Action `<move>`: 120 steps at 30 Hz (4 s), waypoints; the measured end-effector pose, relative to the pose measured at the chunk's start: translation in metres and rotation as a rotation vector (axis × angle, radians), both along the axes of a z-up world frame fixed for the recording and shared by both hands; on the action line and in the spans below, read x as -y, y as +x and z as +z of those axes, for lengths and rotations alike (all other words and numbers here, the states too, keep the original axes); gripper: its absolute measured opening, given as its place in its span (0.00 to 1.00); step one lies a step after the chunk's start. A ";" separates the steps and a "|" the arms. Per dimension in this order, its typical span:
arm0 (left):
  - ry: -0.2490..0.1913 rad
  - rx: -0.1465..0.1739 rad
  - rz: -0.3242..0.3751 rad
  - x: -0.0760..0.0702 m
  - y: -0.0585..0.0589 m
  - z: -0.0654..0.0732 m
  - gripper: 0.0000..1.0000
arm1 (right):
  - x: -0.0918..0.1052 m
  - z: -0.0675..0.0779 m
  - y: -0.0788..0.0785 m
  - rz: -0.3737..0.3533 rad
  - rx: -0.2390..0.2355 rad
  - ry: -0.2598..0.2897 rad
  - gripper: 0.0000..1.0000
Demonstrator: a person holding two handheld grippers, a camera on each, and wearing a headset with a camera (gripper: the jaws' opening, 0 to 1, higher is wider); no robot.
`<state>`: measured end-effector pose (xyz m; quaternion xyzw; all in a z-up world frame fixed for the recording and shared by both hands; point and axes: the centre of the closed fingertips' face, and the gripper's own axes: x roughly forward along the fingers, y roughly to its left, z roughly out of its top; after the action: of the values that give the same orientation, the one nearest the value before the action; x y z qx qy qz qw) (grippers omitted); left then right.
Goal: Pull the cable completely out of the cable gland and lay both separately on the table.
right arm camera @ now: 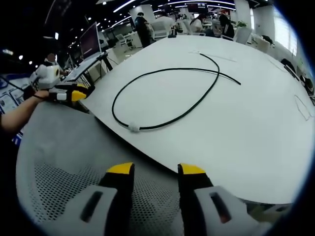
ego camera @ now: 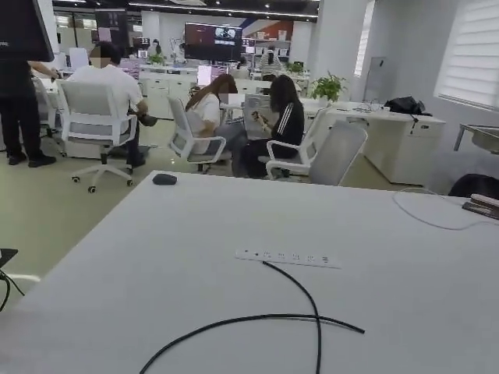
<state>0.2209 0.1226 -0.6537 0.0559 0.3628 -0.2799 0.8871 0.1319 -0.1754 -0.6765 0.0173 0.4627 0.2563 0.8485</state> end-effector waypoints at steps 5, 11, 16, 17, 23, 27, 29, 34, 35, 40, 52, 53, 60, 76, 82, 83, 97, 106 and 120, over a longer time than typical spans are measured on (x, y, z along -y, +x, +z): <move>-0.036 -0.027 0.018 0.001 -0.004 -0.001 0.35 | -0.001 0.002 0.002 0.002 0.023 0.009 0.38; -0.015 -0.049 0.043 -0.004 -0.006 -0.005 0.33 | 0.000 -0.001 -0.002 0.009 -0.003 0.002 0.38; -0.050 -0.038 0.063 -0.004 -0.006 -0.001 0.33 | 0.002 -0.001 -0.001 -0.037 -0.014 0.028 0.38; -0.045 -0.037 0.060 -0.004 -0.006 -0.001 0.32 | 0.001 -0.001 -0.001 -0.032 -0.016 0.021 0.38; -0.037 -0.027 0.036 -0.003 -0.005 -0.001 0.34 | 0.003 -0.002 -0.002 -0.042 -0.022 0.013 0.39; -0.038 -0.035 0.015 0.000 -0.006 -0.001 0.30 | 0.002 -0.002 -0.002 -0.039 -0.029 0.013 0.37; -0.038 -0.033 0.013 0.000 -0.006 -0.001 0.30 | 0.003 -0.002 -0.002 -0.047 -0.030 0.014 0.37; -0.030 -0.025 0.002 0.002 -0.003 -0.001 0.33 | 0.002 -0.003 -0.002 -0.042 -0.037 0.012 0.38; -0.023 -0.021 -0.006 0.002 -0.003 -0.001 0.34 | 0.002 -0.003 -0.002 -0.045 -0.037 0.012 0.38; 0.019 -0.043 -0.049 0.004 -0.006 -0.004 0.32 | 0.005 -0.004 -0.001 -0.051 -0.033 -0.006 0.39; 0.060 0.118 -0.368 0.087 0.017 0.040 0.40 | 0.014 -0.004 0.002 -0.095 -0.024 -0.031 0.37; 0.057 0.120 -0.390 0.096 0.016 0.038 0.40 | 0.015 -0.004 0.002 -0.103 -0.024 -0.029 0.37; 0.132 0.005 -0.620 0.151 -0.002 -0.012 0.41 | 0.015 -0.004 0.001 -0.108 -0.025 -0.020 0.36; 0.215 -0.164 -0.758 0.191 -0.019 -0.083 0.33 | 0.024 -0.004 0.005 -0.153 -0.016 -0.016 0.34; 0.236 -0.186 -0.760 0.184 -0.021 -0.099 0.26 | 0.025 -0.003 0.005 -0.174 -0.013 -0.011 0.33; 0.240 -0.185 -0.763 0.184 -0.021 -0.100 0.27 | 0.025 -0.003 0.004 -0.172 -0.014 -0.013 0.34; 0.283 -0.146 -0.786 0.184 -0.017 -0.104 0.20 | 0.026 -0.004 0.004 -0.182 -0.023 -0.013 0.34; 0.191 -0.211 -0.751 0.186 -0.020 -0.083 0.17 | 0.025 -0.005 0.004 -0.169 -0.027 -0.013 0.32; 0.126 -0.014 -0.753 0.177 -0.005 0.033 0.17 | 0.017 -0.007 0.000 -0.107 -0.050 -0.015 0.30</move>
<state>0.2162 -0.0545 -0.6209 0.2378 0.3393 -0.5636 0.7146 0.1322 -0.1925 -0.6838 0.0418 0.4840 0.2068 0.8493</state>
